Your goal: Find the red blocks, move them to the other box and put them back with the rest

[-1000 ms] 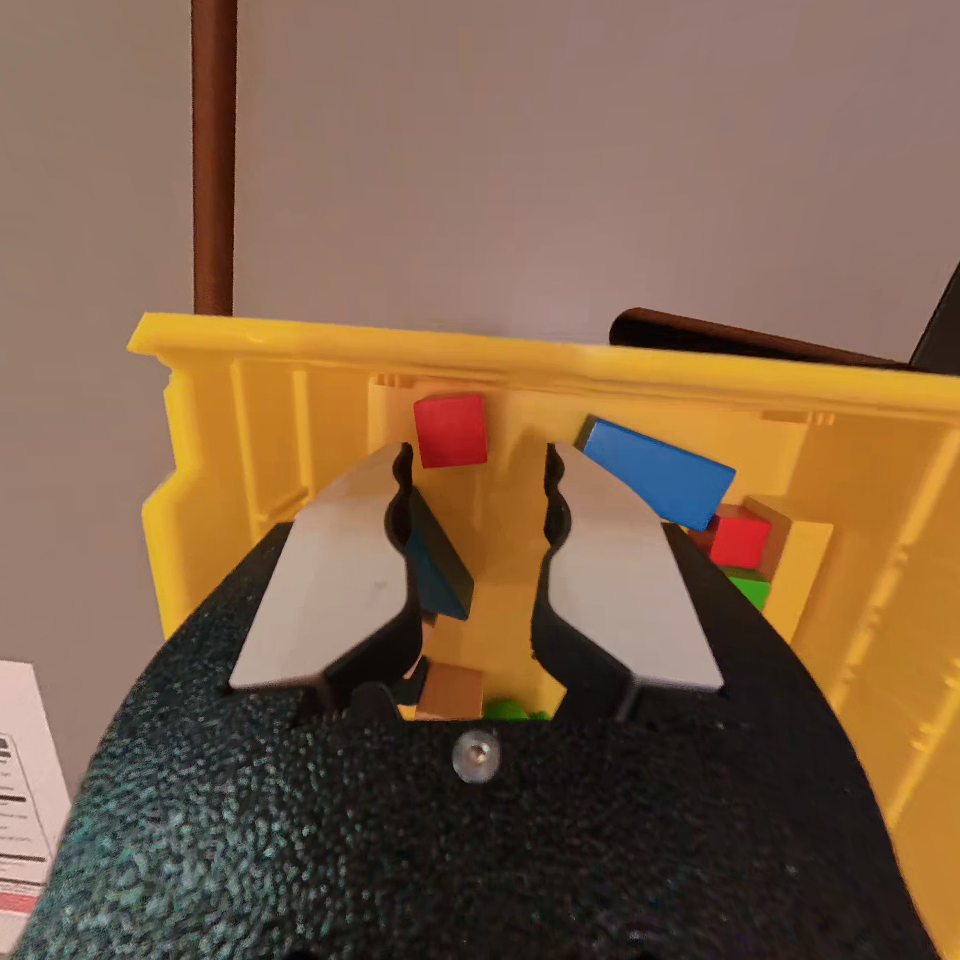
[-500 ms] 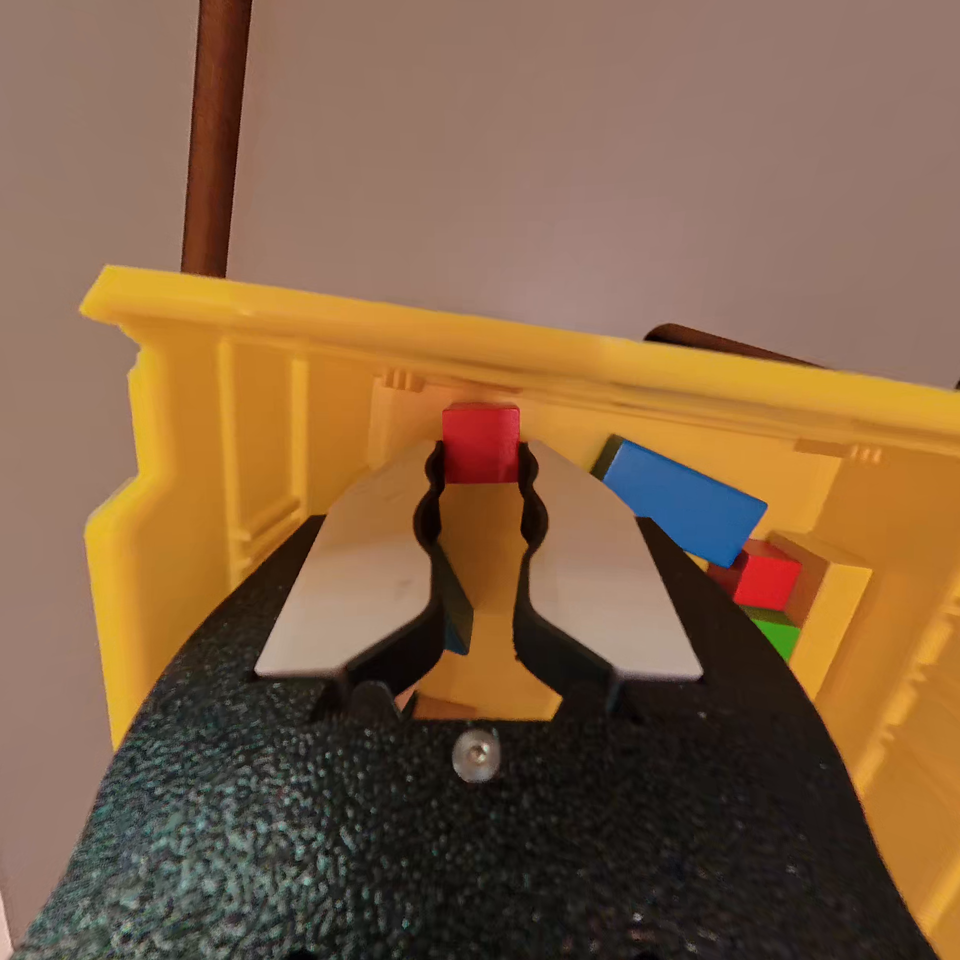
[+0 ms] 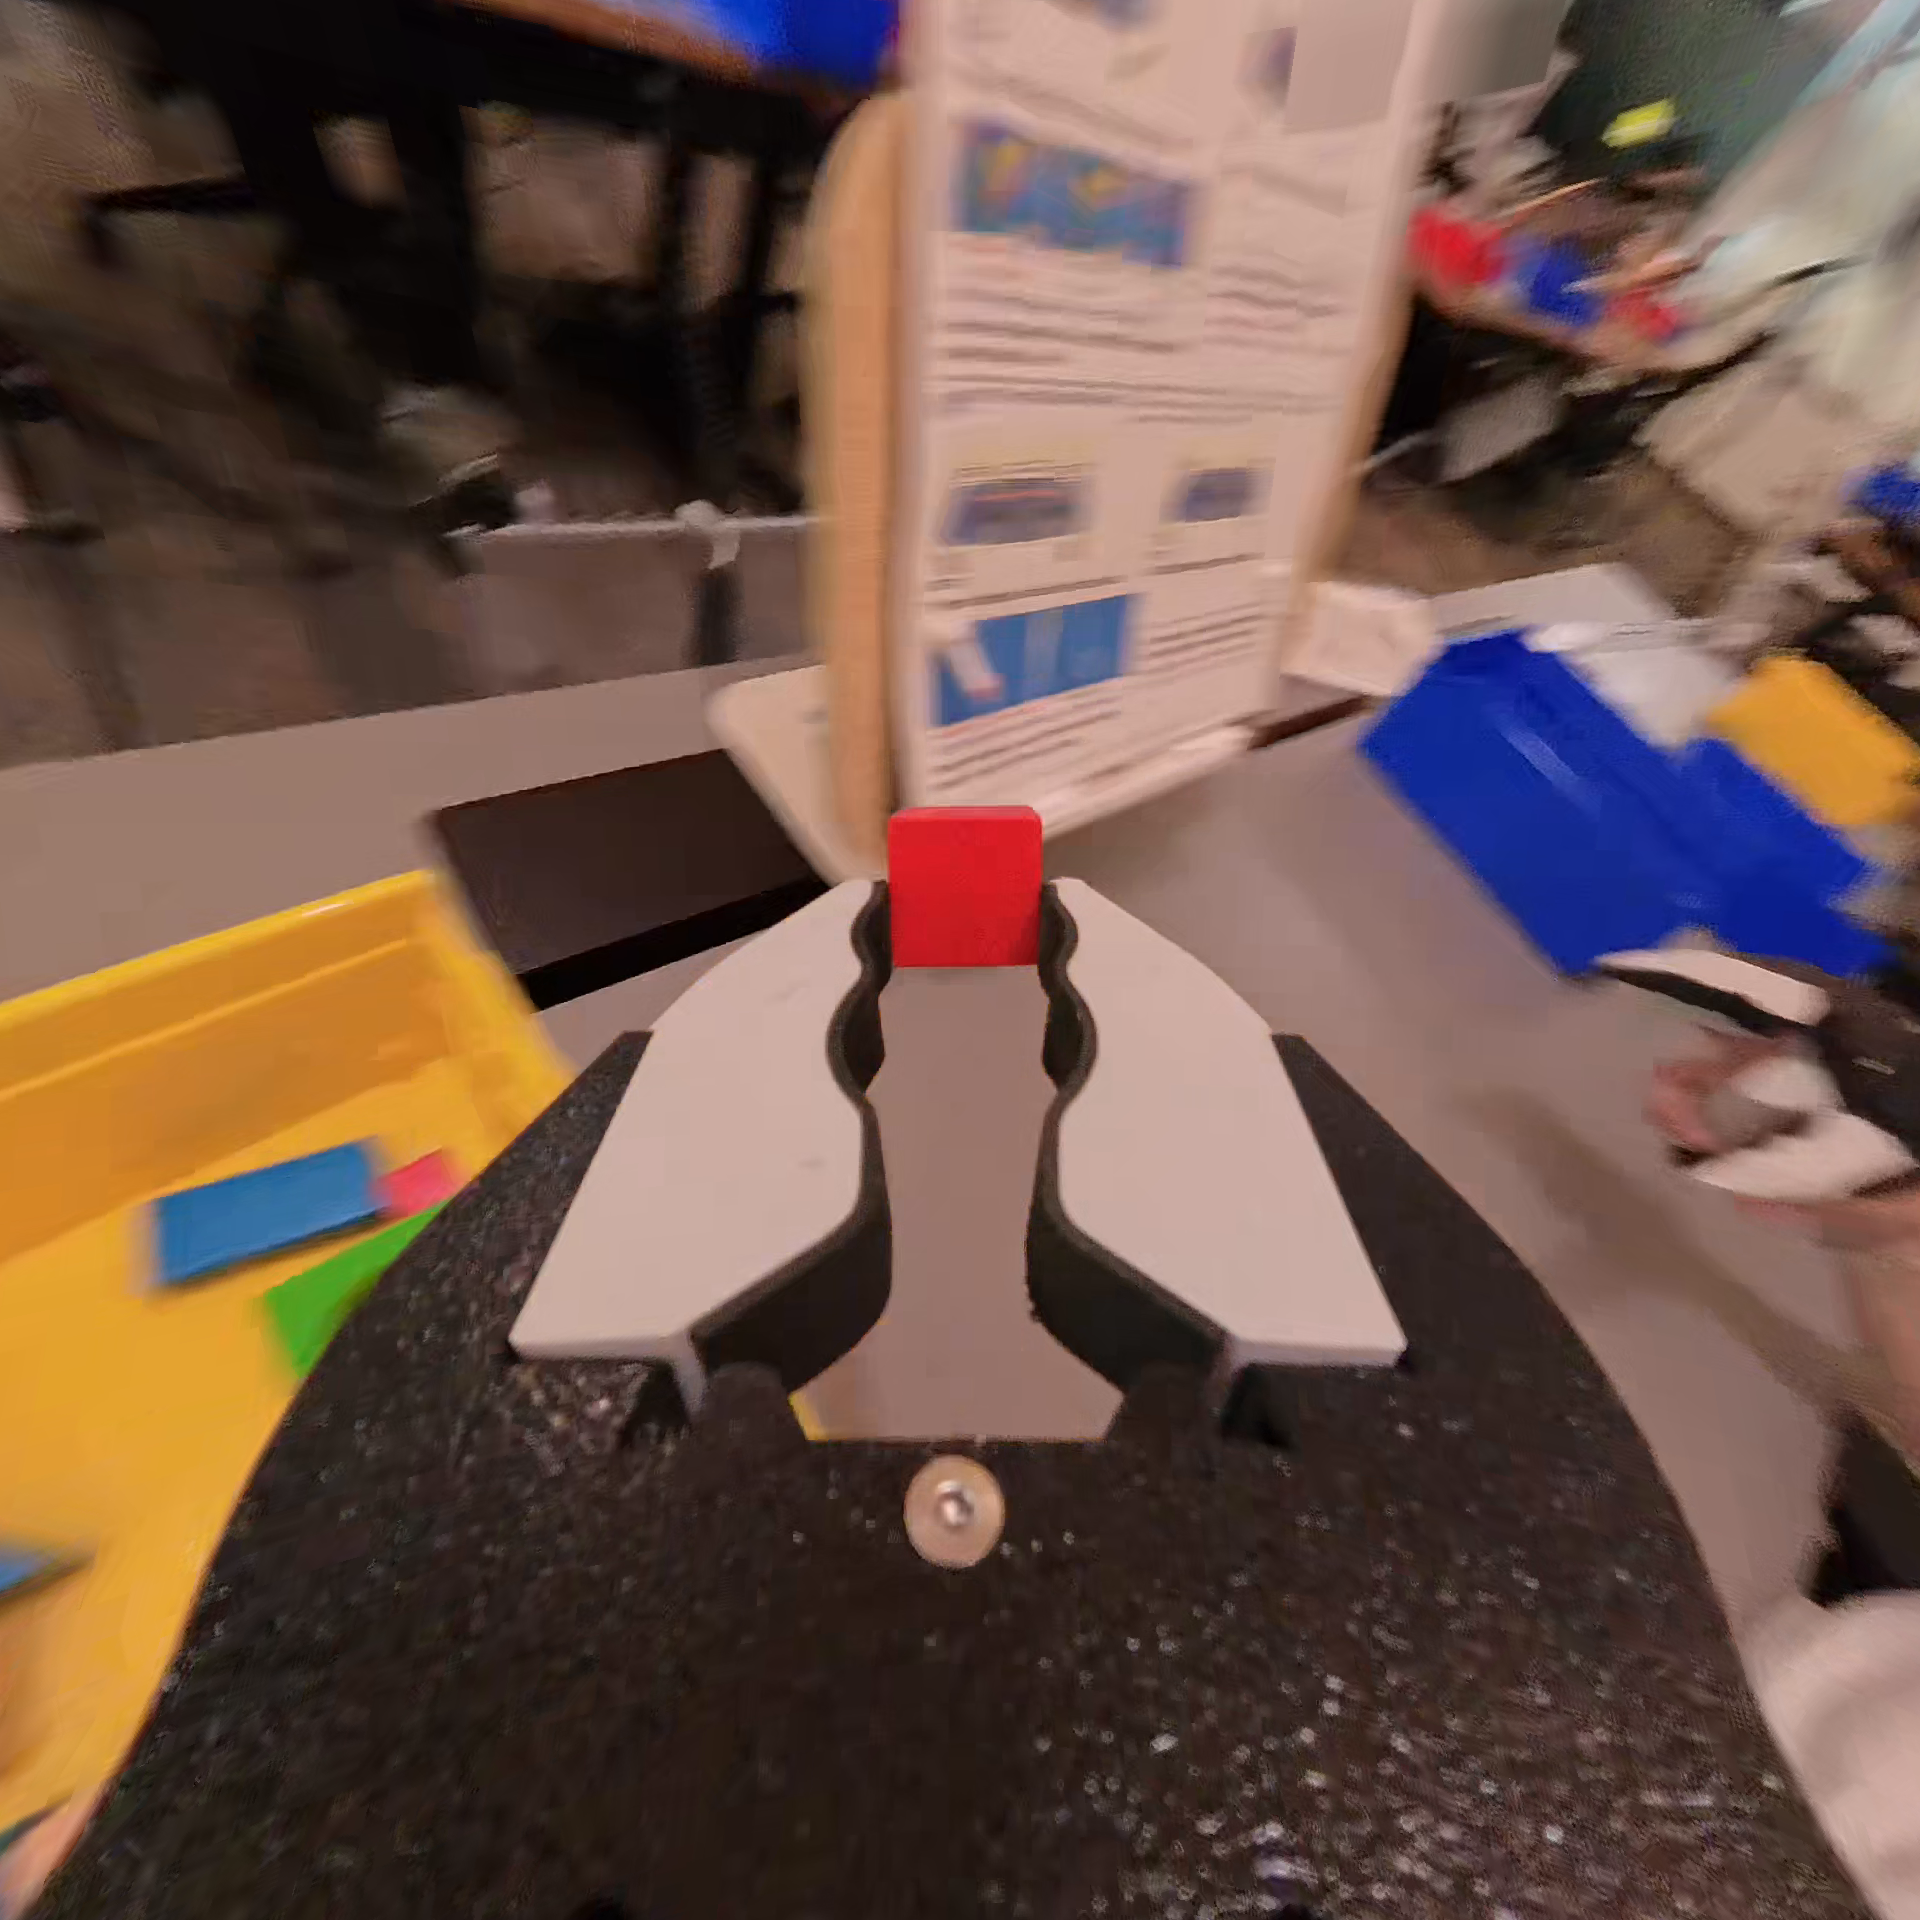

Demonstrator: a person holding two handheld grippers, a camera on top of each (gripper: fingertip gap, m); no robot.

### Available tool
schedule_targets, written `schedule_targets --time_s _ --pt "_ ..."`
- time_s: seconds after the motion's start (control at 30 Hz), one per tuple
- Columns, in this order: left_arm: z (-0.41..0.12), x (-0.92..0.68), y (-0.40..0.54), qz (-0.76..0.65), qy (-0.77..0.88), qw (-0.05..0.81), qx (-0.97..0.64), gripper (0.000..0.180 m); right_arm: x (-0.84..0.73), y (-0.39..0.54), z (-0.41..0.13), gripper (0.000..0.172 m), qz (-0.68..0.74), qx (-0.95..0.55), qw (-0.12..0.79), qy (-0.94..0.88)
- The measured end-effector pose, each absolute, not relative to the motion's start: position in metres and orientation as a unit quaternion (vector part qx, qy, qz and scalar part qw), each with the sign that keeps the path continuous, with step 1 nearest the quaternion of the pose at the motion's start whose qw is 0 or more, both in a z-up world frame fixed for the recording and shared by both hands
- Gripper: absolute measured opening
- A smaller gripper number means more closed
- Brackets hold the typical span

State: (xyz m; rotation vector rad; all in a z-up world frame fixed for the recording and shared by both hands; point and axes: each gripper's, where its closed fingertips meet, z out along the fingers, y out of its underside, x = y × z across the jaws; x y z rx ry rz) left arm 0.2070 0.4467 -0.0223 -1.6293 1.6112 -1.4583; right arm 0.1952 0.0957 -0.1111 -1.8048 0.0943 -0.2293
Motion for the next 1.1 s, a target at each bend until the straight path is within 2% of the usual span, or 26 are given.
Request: schedule_targets --time_s 0.1,0.2,0.33,0.47,0.73,0.83,1.0,1.1 --pt "-0.009 0.193 0.366 -0.605 0.586 0.159 -0.515 0.027 0.184 0.123 -0.086 0.092 -0.167 -0.760 0.625 -0.065" --pt "-0.008 0.176 0.290 -0.688 0.568 0.065 -0.447 0.026 0.173 0.143 -0.055 0.077 -0.228 -0.710 0.651 -0.142" --pt "-0.018 0.163 0.216 -0.743 0.545 -0.040 -0.387 0.026 0.157 0.159 -0.035 0.069 -0.219 -0.681 0.672 -0.193" --pt "-0.031 0.160 0.180 -0.750 0.543 -0.095 -0.366 0.026 0.150 0.160 -0.029 0.061 -0.217 -0.671 0.674 -0.218" --pt "-0.039 0.147 0.148 -0.747 0.547 -0.153 -0.346 0.026 0.146 0.157 -0.037 0.043 -0.209 -0.671 0.669 -0.242" --pt "-0.043 0.146 0.145 -0.745 0.545 -0.166 -0.347 0.026 0.145 0.156 -0.041 0.028 -0.220 -0.673 0.658 -0.257" --pt "-0.046 0.144 0.141 -0.749 0.528 -0.189 -0.353 0.026 0.145 0.151 -0.044 0.027 -0.222 -0.684 0.646 -0.256" --pt "-0.045 0.153 0.150 -0.755 0.508 -0.157 -0.383 0.033 0.163 0.137 -0.041 0.027 -0.222 -0.706 0.638 -0.213"
